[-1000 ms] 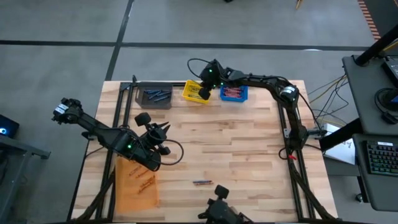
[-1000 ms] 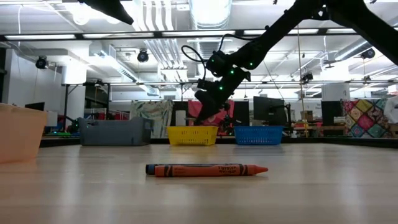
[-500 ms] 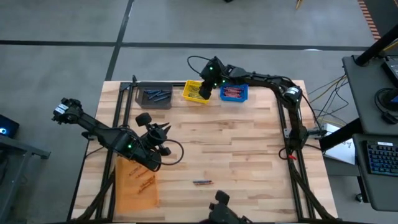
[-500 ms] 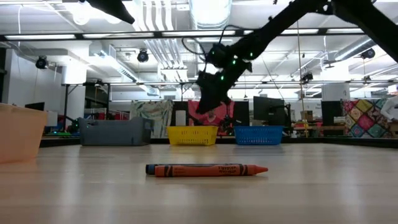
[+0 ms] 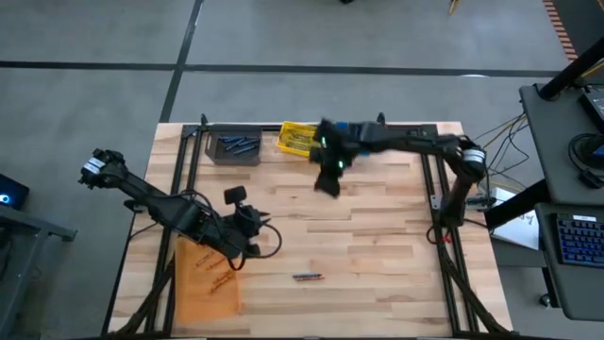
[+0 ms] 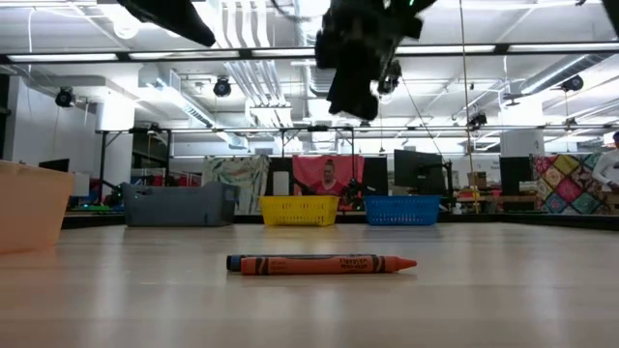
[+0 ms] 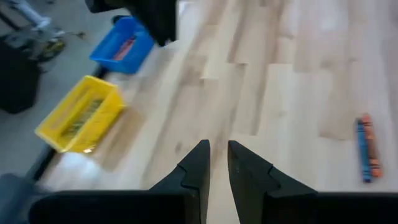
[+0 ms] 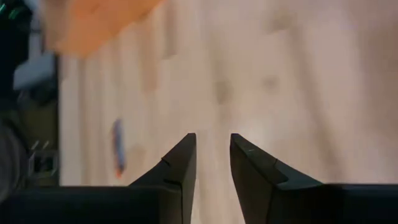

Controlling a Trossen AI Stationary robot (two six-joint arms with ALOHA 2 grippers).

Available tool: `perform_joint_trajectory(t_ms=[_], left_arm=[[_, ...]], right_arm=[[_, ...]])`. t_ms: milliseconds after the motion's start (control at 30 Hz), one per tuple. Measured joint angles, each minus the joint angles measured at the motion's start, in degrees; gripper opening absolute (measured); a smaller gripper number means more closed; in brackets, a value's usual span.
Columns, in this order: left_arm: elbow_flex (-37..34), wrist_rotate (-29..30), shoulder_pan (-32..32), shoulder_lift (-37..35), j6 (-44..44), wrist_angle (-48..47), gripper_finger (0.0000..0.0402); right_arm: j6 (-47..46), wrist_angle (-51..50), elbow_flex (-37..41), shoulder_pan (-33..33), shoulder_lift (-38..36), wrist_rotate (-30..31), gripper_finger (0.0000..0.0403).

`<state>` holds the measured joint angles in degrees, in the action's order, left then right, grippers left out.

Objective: Sort crayons
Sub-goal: Put the blue crayon into the black bin

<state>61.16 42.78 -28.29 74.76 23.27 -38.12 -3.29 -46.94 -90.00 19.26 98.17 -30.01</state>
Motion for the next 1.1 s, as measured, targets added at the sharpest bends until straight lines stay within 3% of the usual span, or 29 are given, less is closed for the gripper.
perform_joint_trajectory(t_ms=[100,400,600,900,1100], left_arm=[[-1.29,-2.66,0.0,0.04,-1.34,3.87,0.0039],[-6.45,-15.88,-0.07,0.04,-5.76,20.7,0.0039],[-10.08,-17.86,-0.95,0.19,-5.84,28.42,0.0044],[-10.51,-18.55,-3.1,6.78,-6.1,35.5,0.0103],[-10.51,-18.51,-3.43,13.65,-6.09,40.18,0.0125]], right_arm=[[-2.25,0.36,3.07,-6.84,-3.26,2.58,0.008],[-19.55,4.28,11.81,-29.12,-8.18,23.41,0.0079],[-29.89,15.36,15.98,-40.7,-7.9,30.01,0.007],[-37.77,23.88,18.89,-50.5,-7.56,41.36,0.0059],[-38.86,24.77,19.09,-53.92,-6.32,43.79,0.0058]])
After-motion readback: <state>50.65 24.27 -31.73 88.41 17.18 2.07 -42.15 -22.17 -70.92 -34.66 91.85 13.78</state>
